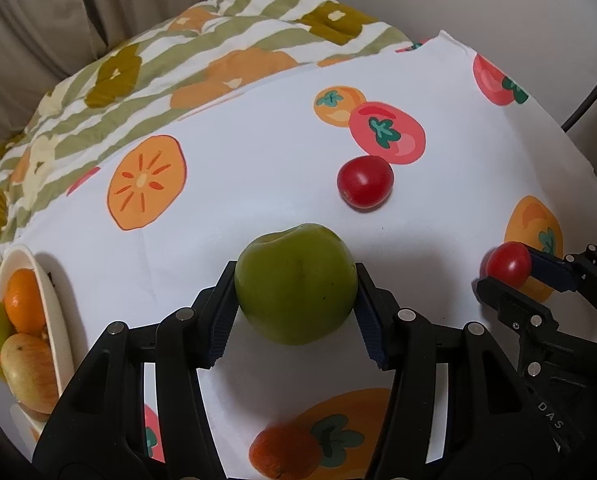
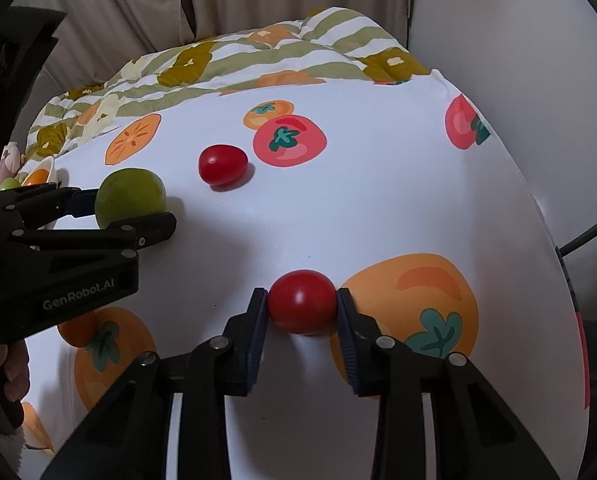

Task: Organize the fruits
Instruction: 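Carry the green apple into the bowl and open the left tool while the right tool carries the tomato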

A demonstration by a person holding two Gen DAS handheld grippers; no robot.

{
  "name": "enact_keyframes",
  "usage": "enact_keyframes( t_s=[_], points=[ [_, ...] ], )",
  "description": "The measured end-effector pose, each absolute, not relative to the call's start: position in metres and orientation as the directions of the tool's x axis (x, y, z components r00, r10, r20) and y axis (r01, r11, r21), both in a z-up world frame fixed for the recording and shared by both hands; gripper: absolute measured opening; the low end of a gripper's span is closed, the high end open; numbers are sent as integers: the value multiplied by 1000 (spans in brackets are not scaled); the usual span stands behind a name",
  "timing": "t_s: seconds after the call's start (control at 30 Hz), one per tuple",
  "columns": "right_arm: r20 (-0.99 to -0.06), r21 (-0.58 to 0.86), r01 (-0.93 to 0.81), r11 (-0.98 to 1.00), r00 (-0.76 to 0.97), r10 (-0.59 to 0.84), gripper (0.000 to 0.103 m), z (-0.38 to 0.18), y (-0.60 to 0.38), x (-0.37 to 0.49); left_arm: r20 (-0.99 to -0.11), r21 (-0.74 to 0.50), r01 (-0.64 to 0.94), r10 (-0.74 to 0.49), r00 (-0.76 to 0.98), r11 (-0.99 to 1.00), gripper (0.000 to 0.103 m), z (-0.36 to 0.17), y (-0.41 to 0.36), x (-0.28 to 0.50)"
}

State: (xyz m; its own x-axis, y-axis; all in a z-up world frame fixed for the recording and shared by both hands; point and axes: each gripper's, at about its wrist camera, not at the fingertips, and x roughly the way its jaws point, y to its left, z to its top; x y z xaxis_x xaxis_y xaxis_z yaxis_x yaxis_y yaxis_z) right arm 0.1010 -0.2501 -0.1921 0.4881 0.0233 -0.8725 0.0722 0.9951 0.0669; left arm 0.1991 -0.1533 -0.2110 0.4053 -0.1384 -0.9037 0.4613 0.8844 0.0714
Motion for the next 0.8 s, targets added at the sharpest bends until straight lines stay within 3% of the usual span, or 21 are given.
enact_keyframes(
  t_s=[0.4,0.8],
  points=[
    [-810,48,-26,999,584,54,31,-147,-222,102,-864,45,393,-162,477,918,58,-171,-120,196],
    [-718,73,-204,976,669,193,31,-77,-155,115,-806,45,210,-89,585,977,58,-118,-17,190]
  ],
)
